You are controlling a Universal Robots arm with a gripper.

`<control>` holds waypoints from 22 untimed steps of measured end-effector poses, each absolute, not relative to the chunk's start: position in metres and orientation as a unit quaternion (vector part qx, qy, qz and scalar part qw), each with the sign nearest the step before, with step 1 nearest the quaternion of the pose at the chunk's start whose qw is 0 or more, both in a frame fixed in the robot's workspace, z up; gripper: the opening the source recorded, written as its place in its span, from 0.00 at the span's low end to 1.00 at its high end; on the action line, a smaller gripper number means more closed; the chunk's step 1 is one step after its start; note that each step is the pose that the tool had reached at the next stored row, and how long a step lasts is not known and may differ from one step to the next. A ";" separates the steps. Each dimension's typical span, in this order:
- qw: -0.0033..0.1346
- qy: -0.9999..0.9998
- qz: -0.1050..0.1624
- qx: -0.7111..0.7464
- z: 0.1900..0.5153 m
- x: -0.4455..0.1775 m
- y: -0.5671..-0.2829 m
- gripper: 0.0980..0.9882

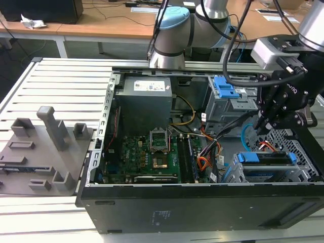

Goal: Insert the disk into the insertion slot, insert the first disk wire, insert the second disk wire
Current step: 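Insert the second disk wire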

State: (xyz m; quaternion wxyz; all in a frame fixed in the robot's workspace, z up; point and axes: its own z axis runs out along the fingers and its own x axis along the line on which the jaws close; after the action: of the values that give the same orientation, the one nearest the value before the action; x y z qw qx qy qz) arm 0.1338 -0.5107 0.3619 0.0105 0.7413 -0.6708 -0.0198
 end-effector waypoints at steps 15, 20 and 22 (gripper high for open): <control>0.009 -0.710 -0.020 0.704 0.355 0.134 -0.535 0.07; 0.010 -0.712 -0.021 0.702 0.347 0.140 -0.543 0.07; 0.010 -0.712 -0.021 0.702 0.345 0.144 -0.544 0.07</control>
State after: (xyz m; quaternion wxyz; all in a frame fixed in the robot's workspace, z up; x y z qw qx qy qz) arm 0.1437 -0.5438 0.3445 0.0095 0.7018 -0.7120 -0.0206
